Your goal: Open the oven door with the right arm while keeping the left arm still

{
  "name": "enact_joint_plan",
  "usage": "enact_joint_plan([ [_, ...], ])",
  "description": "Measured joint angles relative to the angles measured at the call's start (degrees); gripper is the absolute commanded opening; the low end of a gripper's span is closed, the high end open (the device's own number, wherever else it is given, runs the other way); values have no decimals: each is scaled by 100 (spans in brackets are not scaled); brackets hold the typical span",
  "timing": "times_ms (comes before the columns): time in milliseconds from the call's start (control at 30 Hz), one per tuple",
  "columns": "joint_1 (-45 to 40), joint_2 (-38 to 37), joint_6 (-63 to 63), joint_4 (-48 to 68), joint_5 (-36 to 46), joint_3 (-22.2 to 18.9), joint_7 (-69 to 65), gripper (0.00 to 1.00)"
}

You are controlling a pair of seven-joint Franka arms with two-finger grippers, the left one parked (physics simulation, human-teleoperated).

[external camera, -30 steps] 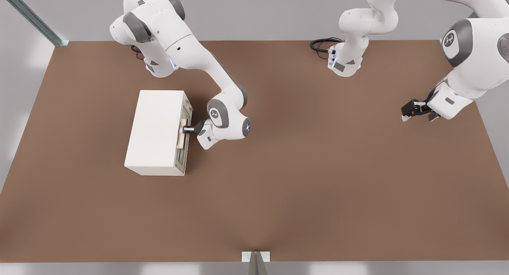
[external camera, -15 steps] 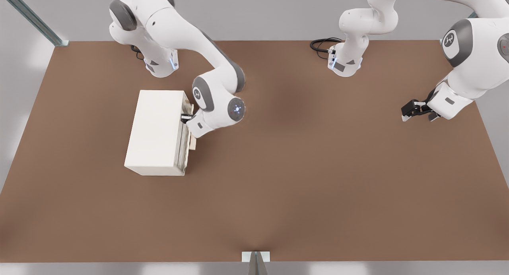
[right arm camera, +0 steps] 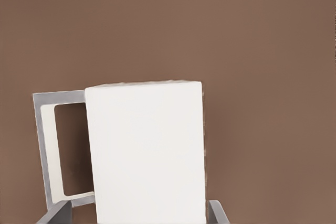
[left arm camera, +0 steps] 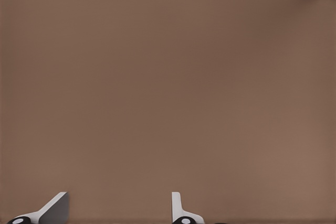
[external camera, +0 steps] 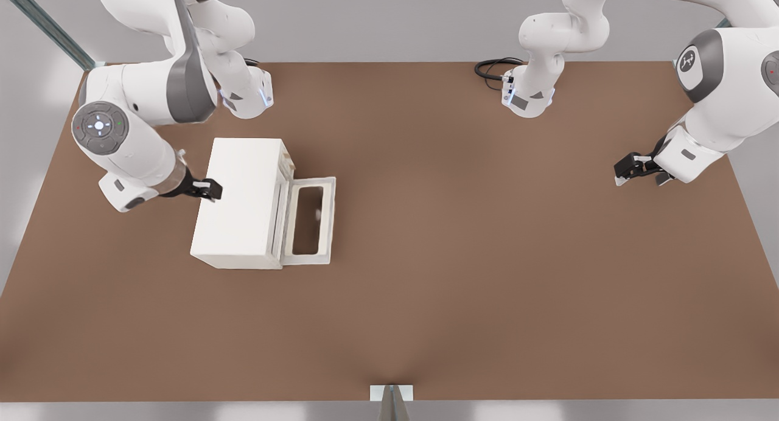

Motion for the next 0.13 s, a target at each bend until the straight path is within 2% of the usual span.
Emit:
enact_joint_plan([
  [133,-3,0,68,122,10,-11,-390,100],
])
